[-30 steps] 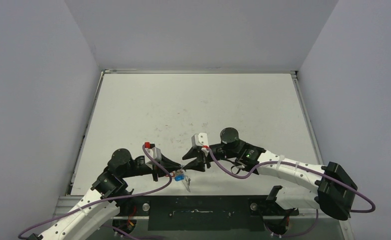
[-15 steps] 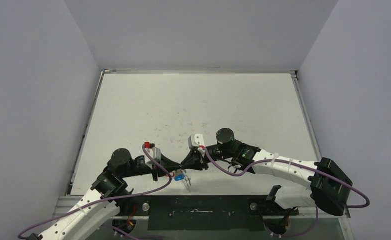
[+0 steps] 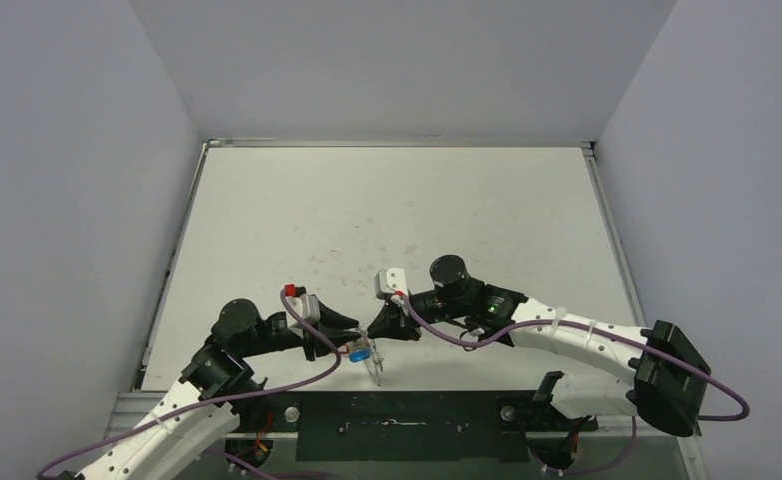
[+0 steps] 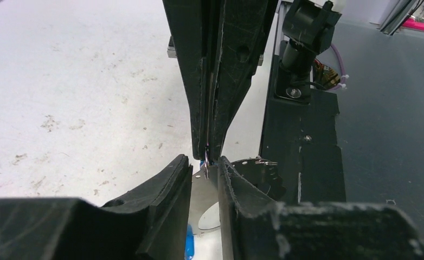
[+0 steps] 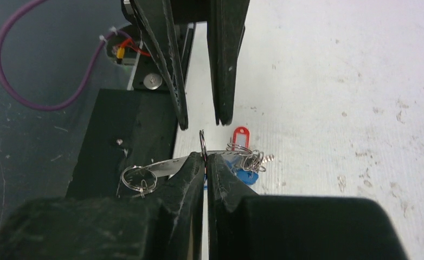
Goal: Put the keys on the keyring
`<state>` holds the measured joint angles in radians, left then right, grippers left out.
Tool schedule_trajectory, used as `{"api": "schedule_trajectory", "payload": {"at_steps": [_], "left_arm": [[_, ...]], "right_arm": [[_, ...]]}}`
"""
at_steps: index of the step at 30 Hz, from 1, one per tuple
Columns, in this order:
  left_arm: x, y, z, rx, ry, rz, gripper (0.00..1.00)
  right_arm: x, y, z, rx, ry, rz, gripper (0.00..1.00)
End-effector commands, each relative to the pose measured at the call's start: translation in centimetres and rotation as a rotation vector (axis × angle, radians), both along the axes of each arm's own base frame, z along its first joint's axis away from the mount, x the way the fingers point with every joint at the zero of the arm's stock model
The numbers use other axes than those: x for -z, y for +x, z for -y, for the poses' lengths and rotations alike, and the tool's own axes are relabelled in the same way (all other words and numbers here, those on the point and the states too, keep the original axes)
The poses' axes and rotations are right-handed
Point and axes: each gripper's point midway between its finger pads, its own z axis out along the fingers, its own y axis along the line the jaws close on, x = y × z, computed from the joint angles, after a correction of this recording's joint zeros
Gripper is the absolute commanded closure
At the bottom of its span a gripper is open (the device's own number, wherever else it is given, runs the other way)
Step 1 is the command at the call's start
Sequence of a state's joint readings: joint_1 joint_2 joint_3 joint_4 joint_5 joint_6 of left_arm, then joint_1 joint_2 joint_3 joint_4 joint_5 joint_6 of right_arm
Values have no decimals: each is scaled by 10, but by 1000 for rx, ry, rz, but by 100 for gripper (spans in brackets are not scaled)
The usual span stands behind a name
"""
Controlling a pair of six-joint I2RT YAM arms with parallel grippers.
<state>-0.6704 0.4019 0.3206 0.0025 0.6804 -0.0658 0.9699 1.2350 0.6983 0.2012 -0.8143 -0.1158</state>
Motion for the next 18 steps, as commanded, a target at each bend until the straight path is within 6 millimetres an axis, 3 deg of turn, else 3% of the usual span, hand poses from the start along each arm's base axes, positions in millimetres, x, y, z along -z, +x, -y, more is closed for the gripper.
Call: {"api": "schedule_trajectory", "payload": {"at_steps": [1, 8, 18], "left_arm": [[-38, 6, -3, -40, -58, 107, 75], [-32, 10, -7, -68, -9, 96, 70], [-34, 15, 3, -33, -25, 126, 71]], "right_arm": [[-23, 8, 8, 50, -86, 89, 100], [-23, 12, 23, 113, -313, 50, 100], [-30, 9, 18, 146, -447, -2, 100]]}}
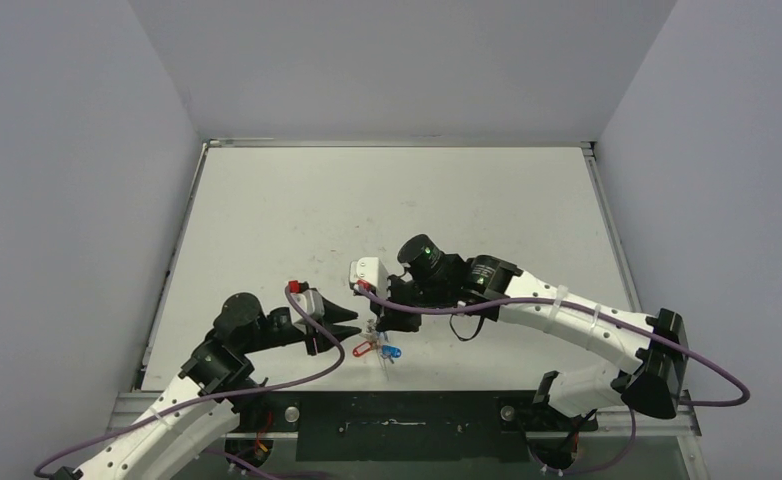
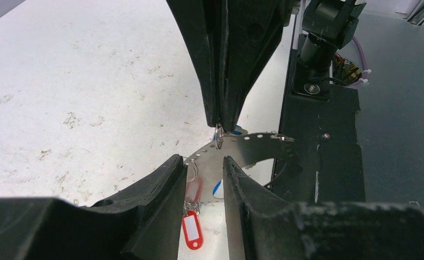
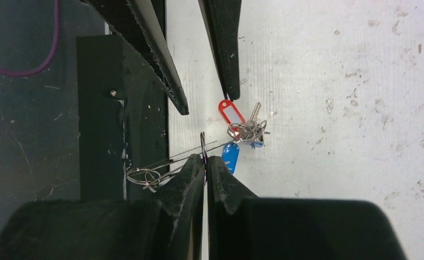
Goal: Put the keys on the keyring
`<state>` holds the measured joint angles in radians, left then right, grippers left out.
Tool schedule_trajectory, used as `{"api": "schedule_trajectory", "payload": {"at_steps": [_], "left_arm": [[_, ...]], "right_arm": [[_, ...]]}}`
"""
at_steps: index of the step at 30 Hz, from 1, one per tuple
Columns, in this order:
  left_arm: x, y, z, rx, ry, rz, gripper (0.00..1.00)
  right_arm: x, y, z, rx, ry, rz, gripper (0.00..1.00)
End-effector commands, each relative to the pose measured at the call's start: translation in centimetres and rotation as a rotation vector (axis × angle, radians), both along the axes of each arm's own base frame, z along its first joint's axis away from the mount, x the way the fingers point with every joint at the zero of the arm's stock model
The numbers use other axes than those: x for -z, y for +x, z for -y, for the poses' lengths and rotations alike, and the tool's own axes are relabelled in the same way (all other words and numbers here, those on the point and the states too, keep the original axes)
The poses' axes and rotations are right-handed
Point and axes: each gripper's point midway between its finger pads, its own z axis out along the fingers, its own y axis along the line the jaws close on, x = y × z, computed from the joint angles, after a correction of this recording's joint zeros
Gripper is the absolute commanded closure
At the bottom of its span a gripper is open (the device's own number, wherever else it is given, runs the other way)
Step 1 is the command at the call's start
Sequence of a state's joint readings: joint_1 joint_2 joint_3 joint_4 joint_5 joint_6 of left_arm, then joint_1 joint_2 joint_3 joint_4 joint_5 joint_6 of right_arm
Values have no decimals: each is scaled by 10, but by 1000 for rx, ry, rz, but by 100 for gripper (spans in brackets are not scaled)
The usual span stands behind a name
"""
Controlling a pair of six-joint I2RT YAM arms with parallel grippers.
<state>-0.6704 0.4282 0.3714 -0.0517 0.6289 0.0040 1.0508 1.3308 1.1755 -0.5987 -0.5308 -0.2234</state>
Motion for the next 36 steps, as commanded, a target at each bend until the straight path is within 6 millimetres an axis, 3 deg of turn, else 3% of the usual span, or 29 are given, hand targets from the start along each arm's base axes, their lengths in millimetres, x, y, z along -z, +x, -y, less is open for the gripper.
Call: {"api": "schedule_trajectory", "payload": {"at_steps": [1, 24, 34, 36], "left_arm": [[-30, 4, 7, 23, -67, 84, 71], [-5, -5, 25, 105, -74, -8, 74], [4, -6, 33, 130, -46, -14, 82], [5, -8, 34, 138, -41, -11, 89]], "right_arm": [[-12, -1, -2, 30, -30, -2, 100], [-19, 1, -19, 53, 4, -23, 100], [-18, 1, -20, 58, 3, -27, 100], [-18, 2, -20, 61, 1, -27, 100]]}}
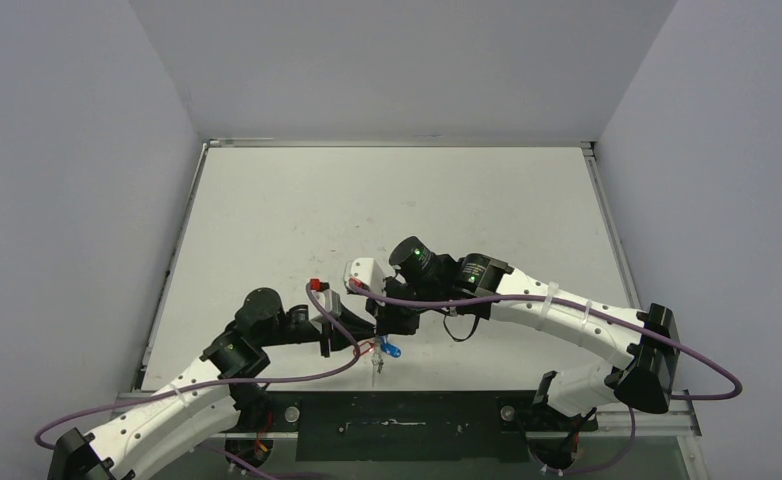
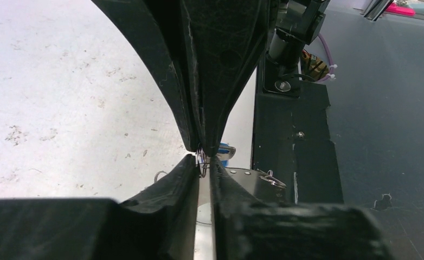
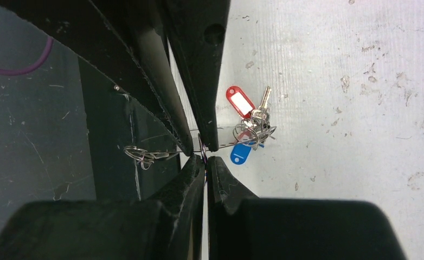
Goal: Put the keys on the keyring
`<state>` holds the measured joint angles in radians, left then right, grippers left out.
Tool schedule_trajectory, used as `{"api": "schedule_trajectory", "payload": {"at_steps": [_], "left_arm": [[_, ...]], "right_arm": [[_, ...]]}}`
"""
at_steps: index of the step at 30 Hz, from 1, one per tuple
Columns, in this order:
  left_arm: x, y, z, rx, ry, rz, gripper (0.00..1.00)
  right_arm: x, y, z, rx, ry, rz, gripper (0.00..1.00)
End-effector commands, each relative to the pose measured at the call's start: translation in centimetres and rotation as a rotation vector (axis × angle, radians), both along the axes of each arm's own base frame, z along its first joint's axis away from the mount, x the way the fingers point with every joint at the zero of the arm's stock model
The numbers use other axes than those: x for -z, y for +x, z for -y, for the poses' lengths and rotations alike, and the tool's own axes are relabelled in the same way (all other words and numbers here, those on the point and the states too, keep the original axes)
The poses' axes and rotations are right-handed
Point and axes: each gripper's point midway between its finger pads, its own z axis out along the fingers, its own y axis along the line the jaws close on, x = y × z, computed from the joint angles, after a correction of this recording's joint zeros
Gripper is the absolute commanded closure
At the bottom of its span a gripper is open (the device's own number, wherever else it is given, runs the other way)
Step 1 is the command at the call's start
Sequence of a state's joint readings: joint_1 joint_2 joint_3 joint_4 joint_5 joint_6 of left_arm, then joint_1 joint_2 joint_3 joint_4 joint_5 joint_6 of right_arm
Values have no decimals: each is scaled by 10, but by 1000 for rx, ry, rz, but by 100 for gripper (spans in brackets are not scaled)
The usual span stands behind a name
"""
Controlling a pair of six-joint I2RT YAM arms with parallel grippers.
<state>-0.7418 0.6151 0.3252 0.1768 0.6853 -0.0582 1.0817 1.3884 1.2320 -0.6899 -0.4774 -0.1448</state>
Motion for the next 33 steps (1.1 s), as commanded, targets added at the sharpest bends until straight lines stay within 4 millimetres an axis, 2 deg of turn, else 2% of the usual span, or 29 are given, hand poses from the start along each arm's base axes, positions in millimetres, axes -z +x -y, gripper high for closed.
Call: {"api": "schedule_trajectory", "payload": {"at_steps": [1, 2, 7, 8, 12, 13, 14, 18, 21, 28, 33], "left_arm": [[-10, 0, 5, 17, -26, 57, 94], [-10, -1, 5, 20, -23, 59, 100], [-9, -2, 4, 20, -21, 59, 100], [-8, -2, 3, 18, -22, 59, 100], [-10, -2, 0, -8, -50, 68, 100], [-12, -1, -1, -17, -66, 75, 100], [-14, -2, -1, -20, -82, 83, 100], [-22, -4, -3, -29, -144, 120, 100], [-29, -6, -5, -26, -188, 156, 100], [-43, -13, -7, -7, -265, 222, 100], [-48, -15, -7, 1, -278, 231, 100]], "right_arm": [[-30, 8, -21, 5, 104, 47, 100], [-29, 9, -22, 5, 101, 46, 100], [-29, 13, -20, 25, 97, 69, 99], [-29, 15, -19, 28, 99, 79, 95], [-39, 18, -13, 39, 166, 125, 60], [-41, 19, -12, 33, 194, 135, 52], [-42, 17, -8, 26, 216, 138, 49], [-57, 13, -4, -30, 367, 155, 47], [-61, 9, 0, -62, 445, 155, 48], [-53, -3, -3, -148, 527, 126, 51], [-46, -3, -8, -156, 531, 99, 58]]}}
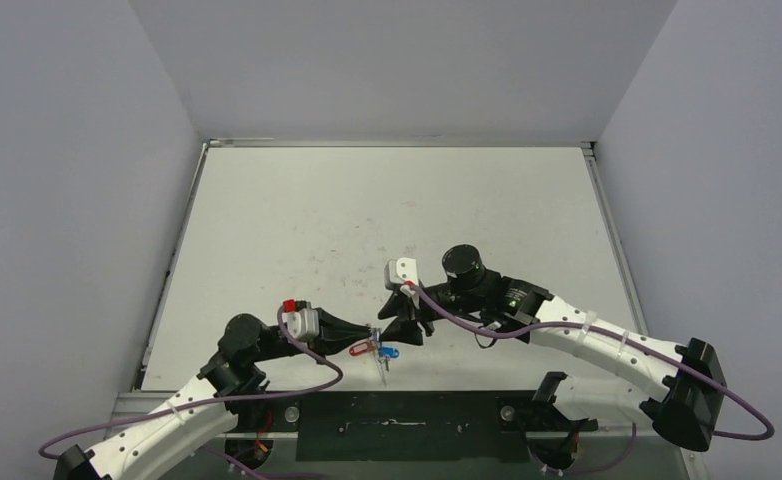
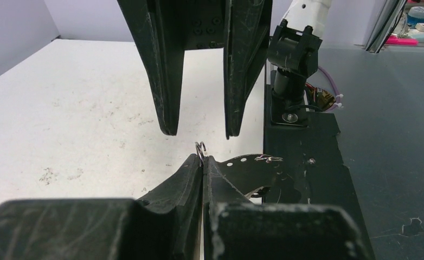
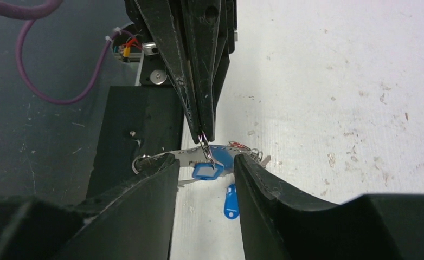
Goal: Put the keys on the keyring
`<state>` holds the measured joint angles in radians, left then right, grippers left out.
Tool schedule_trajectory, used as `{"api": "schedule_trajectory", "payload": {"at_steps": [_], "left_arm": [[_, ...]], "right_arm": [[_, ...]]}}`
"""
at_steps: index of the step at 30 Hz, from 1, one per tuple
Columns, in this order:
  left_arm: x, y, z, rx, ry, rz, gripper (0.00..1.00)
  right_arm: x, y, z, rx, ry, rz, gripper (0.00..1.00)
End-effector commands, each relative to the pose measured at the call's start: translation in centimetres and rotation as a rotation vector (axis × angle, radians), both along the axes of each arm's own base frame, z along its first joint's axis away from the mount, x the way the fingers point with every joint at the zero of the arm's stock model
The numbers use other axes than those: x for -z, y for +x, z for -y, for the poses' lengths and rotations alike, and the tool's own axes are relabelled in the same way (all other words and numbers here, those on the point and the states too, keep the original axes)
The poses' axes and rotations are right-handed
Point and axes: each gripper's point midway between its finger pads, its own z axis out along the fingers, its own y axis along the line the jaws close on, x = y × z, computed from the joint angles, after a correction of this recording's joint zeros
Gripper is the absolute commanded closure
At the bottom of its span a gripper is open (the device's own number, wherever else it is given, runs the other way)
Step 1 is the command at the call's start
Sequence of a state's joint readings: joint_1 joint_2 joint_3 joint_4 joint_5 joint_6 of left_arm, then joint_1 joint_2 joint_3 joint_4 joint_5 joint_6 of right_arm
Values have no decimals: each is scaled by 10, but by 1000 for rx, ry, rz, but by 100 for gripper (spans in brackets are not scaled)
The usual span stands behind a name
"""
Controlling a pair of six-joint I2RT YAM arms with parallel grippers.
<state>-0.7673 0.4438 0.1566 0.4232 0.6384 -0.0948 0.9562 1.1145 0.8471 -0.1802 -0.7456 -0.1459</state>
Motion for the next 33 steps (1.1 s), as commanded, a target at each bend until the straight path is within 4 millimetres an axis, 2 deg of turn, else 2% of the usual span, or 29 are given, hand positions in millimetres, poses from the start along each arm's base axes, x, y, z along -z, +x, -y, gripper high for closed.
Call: {"api": "schedule_trajectory", "payload": {"at_steps": [1, 7, 9, 11, 14, 20, 25, 33], "left_arm": [[-34, -6, 0, 23, -100, 89, 100], [-36, -6, 0, 25, -104, 89, 100], [-37, -6, 0, 24, -107, 92, 100], [-37, -7, 0, 25, -107, 91, 100], [-36, -6, 0, 22, -103, 85, 100], [-34, 2, -3, -30, -76, 58, 100], [-33, 8, -6, -73, -29, 44, 86], [-25, 14, -6, -91, 71, 18, 80]], "right_arm": [[-21, 0, -16, -60, 107, 34, 60], [-19, -1, -23, -78, 127, 11, 71], [-17, 0, -24, -77, 120, 4, 83], [-14, 2, -24, -71, 107, 0, 100], [-11, 2, -21, -58, 84, -9, 100], [-17, 3, -14, -34, 57, 6, 100], [-18, 6, -9, -8, -19, 2, 100], [-13, 11, -6, 62, -146, -5, 100]]}}
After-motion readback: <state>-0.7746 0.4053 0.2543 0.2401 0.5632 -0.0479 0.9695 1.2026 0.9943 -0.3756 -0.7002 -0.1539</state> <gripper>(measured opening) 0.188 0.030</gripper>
